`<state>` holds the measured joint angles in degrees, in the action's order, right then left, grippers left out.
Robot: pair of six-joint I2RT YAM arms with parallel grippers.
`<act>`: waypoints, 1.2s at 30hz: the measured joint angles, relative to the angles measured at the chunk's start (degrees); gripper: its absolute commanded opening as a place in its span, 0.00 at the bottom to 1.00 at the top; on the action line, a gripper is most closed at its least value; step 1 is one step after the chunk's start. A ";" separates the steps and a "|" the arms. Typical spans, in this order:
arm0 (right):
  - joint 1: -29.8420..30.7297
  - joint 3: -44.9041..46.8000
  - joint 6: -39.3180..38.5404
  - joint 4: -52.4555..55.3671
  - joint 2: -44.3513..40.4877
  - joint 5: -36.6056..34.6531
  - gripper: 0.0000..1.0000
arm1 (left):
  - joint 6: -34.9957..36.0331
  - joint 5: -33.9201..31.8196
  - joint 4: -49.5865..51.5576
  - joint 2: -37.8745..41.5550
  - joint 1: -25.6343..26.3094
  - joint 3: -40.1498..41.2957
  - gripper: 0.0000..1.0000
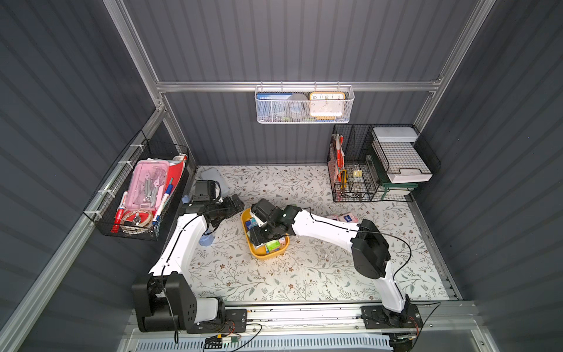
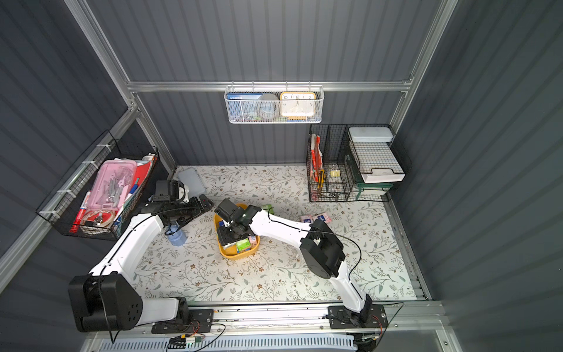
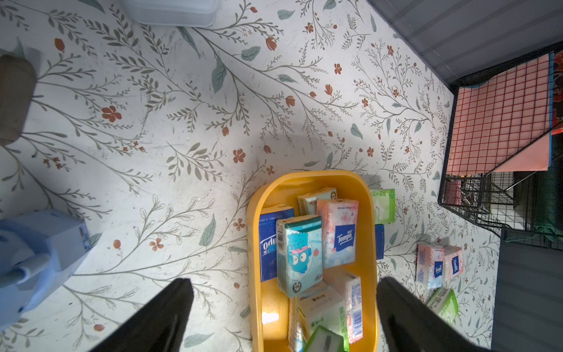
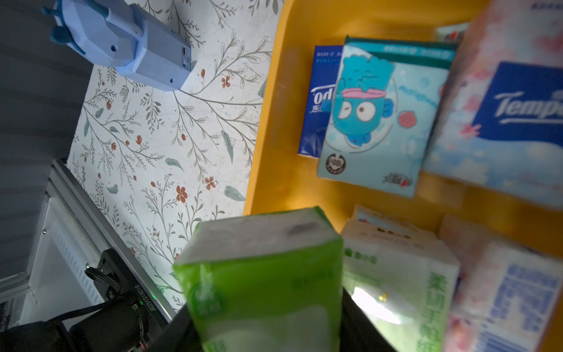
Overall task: Put the pocket tissues into the storage box
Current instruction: Place the pocket tissues in the storage box.
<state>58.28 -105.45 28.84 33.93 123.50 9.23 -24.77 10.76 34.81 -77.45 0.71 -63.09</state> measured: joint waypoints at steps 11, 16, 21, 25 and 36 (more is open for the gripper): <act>0.00 -0.42 -0.13 0.48 0.15 -0.46 0.69 | 0.00 0.20 0.02 0.00 0.00 0.00 0.99; 0.00 -0.55 -0.39 0.90 0.24 -0.83 0.69 | 0.00 0.20 0.04 0.04 0.00 0.00 0.99; 0.00 -0.72 -0.44 1.05 0.24 -1.88 0.68 | 0.00 0.52 0.02 0.04 0.00 0.00 0.99; -0.13 -0.24 -0.39 0.94 -0.50 -3.80 0.67 | 0.42 1.14 0.02 0.04 0.00 -0.13 0.99; -7.48 9.81 1.97 2.10 -14.73 -9.75 0.68 | 0.90 4.48 -0.79 -1.14 2.89 -3.41 0.99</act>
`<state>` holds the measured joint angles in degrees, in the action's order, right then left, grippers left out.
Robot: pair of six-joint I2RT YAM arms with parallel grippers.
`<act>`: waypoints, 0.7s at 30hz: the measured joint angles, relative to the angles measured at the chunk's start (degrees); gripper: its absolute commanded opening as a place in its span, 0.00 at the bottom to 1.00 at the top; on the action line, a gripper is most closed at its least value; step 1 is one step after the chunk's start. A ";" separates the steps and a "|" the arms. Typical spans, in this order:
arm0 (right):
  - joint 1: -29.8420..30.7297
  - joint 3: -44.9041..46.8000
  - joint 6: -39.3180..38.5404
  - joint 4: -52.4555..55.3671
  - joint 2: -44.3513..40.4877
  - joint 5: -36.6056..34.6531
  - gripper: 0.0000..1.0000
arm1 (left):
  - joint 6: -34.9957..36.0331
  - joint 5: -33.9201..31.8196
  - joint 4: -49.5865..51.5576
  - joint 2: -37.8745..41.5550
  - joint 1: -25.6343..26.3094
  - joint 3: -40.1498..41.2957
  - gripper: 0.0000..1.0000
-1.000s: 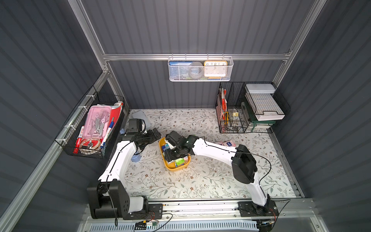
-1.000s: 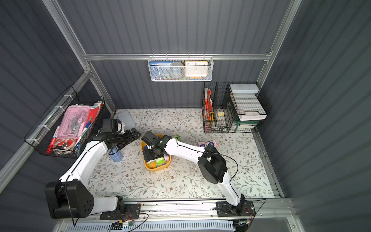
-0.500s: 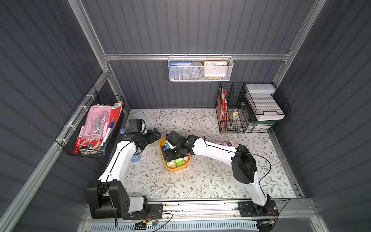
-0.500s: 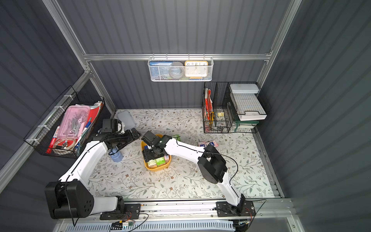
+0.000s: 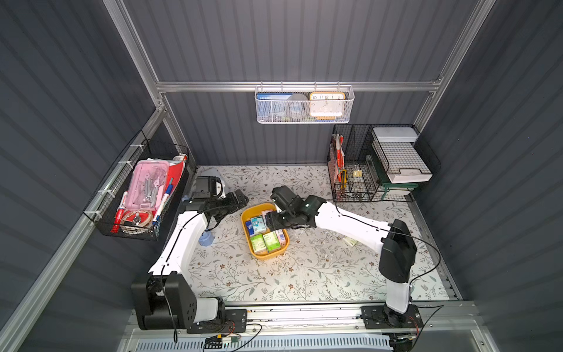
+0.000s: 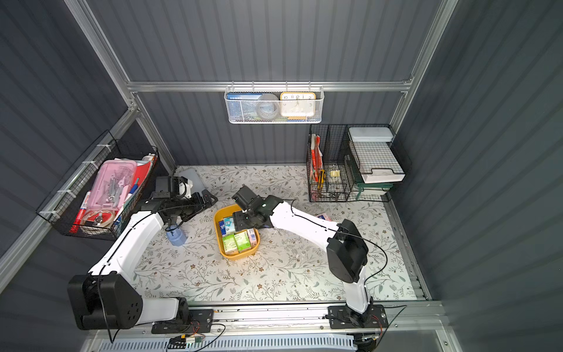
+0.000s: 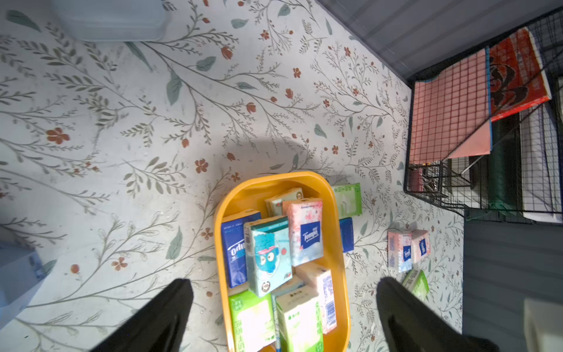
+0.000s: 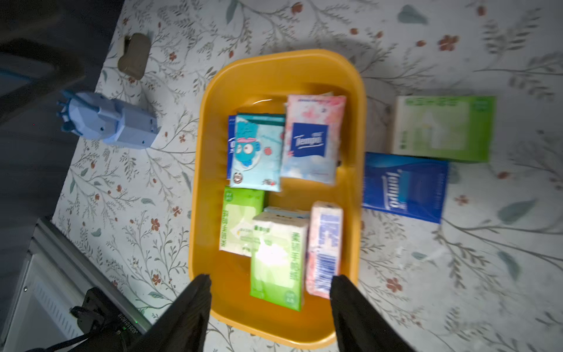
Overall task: Put the pocket tissues into the storage box
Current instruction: Place the pocket tissues in the storage box, then pick up the pocket tissues from the center of the board.
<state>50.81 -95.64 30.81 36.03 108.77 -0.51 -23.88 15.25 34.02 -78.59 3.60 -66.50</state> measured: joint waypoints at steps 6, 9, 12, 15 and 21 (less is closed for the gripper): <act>-10.34 10.97 3.91 3.69 -6.67 -3.82 0.68 | 0.00 -0.90 -0.44 -1.90 5.99 -2.80 0.99; -14.80 15.45 4.68 5.81 -8.74 -5.95 0.69 | -0.02 -0.94 -0.92 -2.08 6.19 -3.02 0.99; -17.44 17.75 3.19 7.50 -9.66 -7.26 0.69 | -0.02 -0.87 -1.03 -2.36 6.19 -3.10 0.99; -19.04 17.73 0.24 9.07 -9.16 -8.61 0.70 | -0.02 -0.76 -1.03 -2.64 6.29 -3.10 0.99; -21.46 15.89 -5.88 11.19 -3.50 -10.32 0.71 | -0.28 -0.33 -1.16 -2.80 6.88 -3.10 0.99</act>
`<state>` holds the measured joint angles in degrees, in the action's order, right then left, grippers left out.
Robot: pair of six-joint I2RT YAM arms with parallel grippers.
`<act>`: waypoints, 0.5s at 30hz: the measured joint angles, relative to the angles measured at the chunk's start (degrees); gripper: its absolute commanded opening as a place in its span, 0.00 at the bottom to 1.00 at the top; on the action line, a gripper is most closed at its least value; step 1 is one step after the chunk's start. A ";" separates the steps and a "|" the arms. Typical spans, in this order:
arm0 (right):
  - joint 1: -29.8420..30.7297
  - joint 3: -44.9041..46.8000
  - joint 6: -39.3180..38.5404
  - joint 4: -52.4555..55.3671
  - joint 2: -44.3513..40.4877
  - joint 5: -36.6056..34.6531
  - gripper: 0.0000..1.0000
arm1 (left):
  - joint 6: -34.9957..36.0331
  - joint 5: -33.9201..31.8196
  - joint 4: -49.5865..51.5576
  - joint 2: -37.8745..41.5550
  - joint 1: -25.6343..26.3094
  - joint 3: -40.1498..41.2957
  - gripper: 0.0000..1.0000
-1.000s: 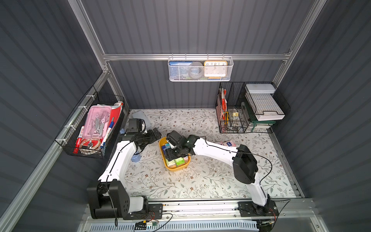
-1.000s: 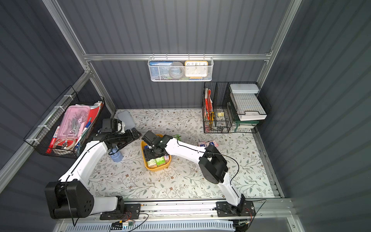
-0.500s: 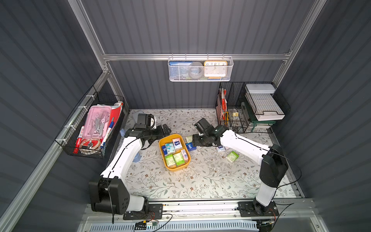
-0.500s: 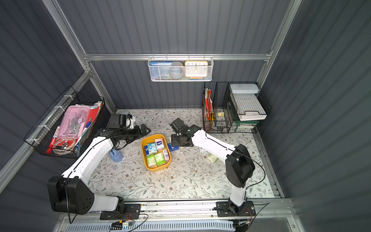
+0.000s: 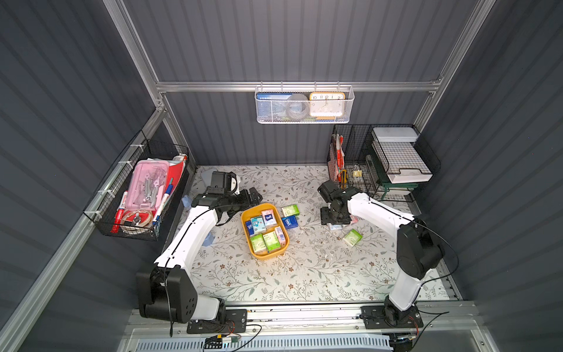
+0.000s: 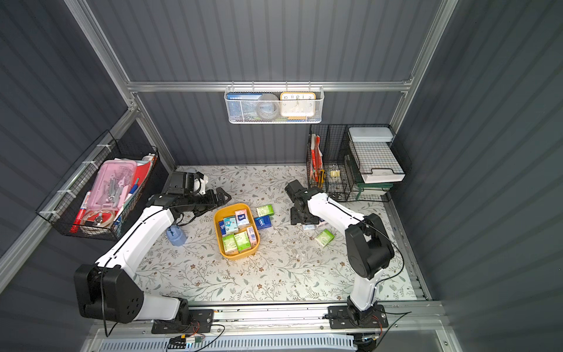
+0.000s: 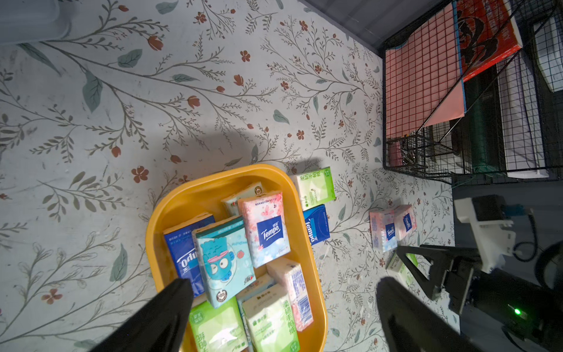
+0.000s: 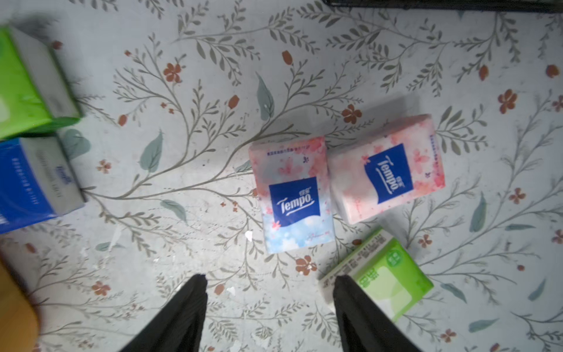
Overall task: Put the pocket tissues into the storage box
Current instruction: Pick up the pocket tissues from the center of the board.
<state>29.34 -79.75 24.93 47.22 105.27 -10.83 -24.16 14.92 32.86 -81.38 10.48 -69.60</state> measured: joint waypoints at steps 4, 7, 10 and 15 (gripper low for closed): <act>-1.25 -0.79 -2.64 0.37 4.04 0.02 0.71 | -0.63 0.17 -0.17 -0.35 0.44 0.02 0.99; -1.88 -0.85 -4.09 0.31 5.49 0.04 0.72 | -0.98 0.28 -0.28 -1.03 0.92 0.02 0.99; -2.45 -0.94 -5.18 -0.15 6.23 0.24 0.72 | -1.33 0.31 -0.31 -2.01 1.68 0.02 0.99; -4.24 -0.94 -6.56 -1.60 6.84 1.20 0.72 | -2.16 0.28 -0.39 -3.08 2.67 0.02 0.99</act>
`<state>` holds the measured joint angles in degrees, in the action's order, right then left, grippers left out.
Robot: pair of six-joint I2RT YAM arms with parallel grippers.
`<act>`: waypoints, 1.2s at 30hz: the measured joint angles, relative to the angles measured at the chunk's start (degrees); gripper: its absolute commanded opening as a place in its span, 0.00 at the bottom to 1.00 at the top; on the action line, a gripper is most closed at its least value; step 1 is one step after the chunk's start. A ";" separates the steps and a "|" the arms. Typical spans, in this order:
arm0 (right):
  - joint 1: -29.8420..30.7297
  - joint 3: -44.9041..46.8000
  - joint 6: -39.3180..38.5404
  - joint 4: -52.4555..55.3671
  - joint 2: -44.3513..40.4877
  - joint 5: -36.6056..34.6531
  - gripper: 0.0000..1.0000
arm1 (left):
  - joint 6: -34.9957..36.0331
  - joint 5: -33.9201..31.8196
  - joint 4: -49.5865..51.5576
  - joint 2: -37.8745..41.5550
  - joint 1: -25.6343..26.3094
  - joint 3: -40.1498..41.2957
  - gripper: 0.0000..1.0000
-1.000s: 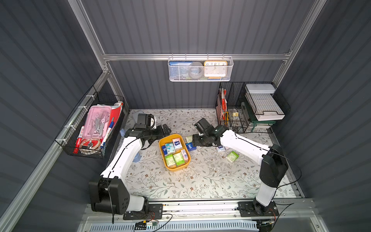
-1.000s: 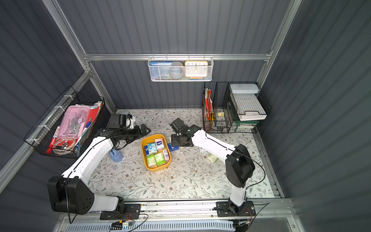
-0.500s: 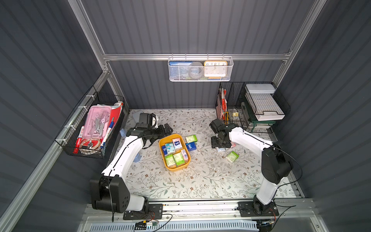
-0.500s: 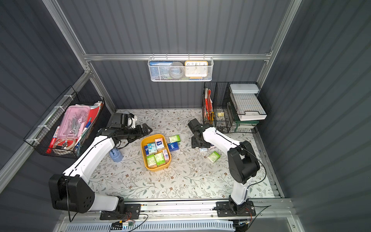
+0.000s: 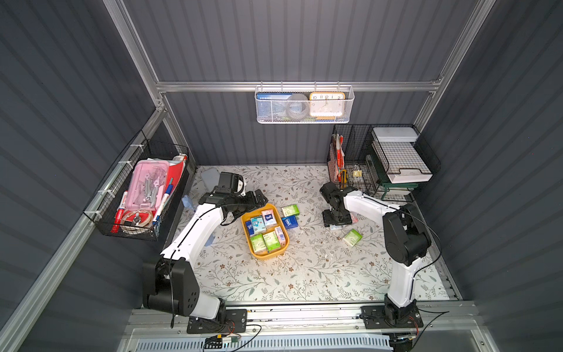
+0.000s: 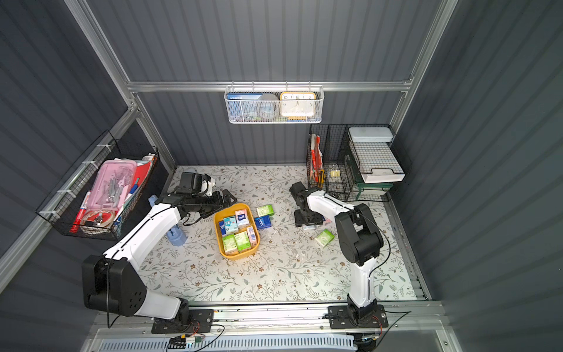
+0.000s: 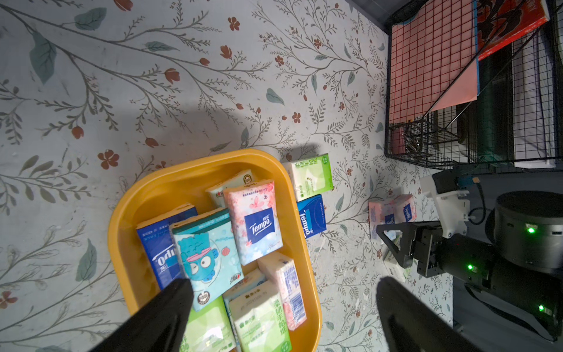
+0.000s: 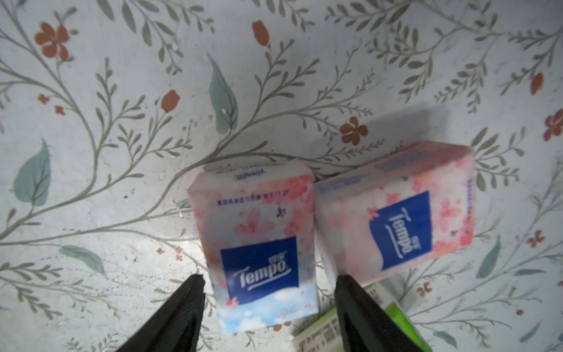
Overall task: Put the pocket tissues into the storage box
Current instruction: Pick up the pocket tissues from the center of the board.
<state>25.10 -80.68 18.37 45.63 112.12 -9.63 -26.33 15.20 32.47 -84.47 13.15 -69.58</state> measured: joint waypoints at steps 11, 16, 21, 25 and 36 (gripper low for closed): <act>-0.96 -1.09 -1.16 -2.36 2.32 2.95 0.71 | -0.46 -0.94 -0.09 -0.22 0.35 0.00 0.99; -0.96 -1.53 -1.14 -2.54 2.80 3.58 0.70 | -0.44 -1.73 -0.07 -0.22 0.37 0.00 0.99; -0.94 -2.29 -1.20 -2.82 3.82 3.98 0.68 | -0.44 -1.97 -0.04 -0.22 0.37 0.00 0.99; -0.96 -2.36 -1.31 -3.74 5.29 4.11 0.68 | -0.44 -2.51 0.24 -0.17 0.37 0.00 0.99; -0.96 -2.51 -1.27 -4.26 5.38 4.81 0.42 | -0.13 -4.50 2.03 0.96 0.37 0.00 0.99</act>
<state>24.14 -83.20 17.10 41.36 117.49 -4.82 -26.46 10.70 34.50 -83.50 13.52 -69.58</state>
